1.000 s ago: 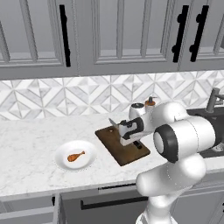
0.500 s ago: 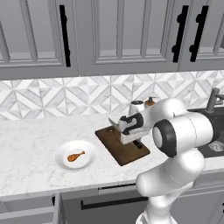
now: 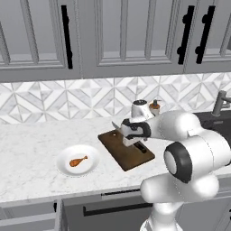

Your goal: Pick up the knife from the drawer and place it on the cutting board. Then place the meat from the plate to the cutting board.

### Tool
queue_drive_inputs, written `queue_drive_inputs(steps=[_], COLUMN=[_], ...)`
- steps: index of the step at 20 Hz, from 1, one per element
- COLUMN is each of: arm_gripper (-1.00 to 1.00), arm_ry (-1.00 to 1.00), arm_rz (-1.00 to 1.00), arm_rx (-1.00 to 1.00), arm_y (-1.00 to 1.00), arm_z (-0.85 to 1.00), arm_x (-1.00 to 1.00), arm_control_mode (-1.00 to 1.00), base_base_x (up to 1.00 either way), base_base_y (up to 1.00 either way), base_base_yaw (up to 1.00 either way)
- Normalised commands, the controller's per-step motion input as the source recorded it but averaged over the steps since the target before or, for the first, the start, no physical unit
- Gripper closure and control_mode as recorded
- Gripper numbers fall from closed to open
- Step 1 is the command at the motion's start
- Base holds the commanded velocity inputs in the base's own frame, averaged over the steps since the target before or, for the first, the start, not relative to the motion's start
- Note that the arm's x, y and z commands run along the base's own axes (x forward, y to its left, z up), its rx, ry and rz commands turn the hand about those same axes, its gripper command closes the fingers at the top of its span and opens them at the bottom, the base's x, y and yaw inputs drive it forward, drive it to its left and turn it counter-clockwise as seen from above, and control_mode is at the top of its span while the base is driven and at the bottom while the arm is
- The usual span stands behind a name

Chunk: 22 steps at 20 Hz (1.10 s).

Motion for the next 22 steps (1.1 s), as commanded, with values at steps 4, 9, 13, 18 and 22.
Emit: queue_drive_inputs(steps=[4,9,13,18,22], arm_gripper=[-1.0,-1.0,-1.0,-1.0,-1.0], arm_ry=[-0.17,-0.09,0.0,0.05,0.18], arm_rz=[0.0,0.12,0.23,0.22,0.37], arm_rx=[-0.03,-0.01,-0.04,-0.06,-0.1], arm_y=[0.69,0.93,1.0,1.0,1.0], arm_z=[0.83,0.88,0.15,0.0,0.07], arm_x=[-0.64,-0.43,-0.05,0.0,0.11], arm_control_mode=[-1.0,-1.0,-1.0,-1.0,-1.0], base_base_x=[0.0,0.0,0.0,0.0,0.0], base_base_y=[0.0,0.0,0.0,0.0,0.0], base_base_yaw=[0.0,0.0,0.0,0.0,0.0])
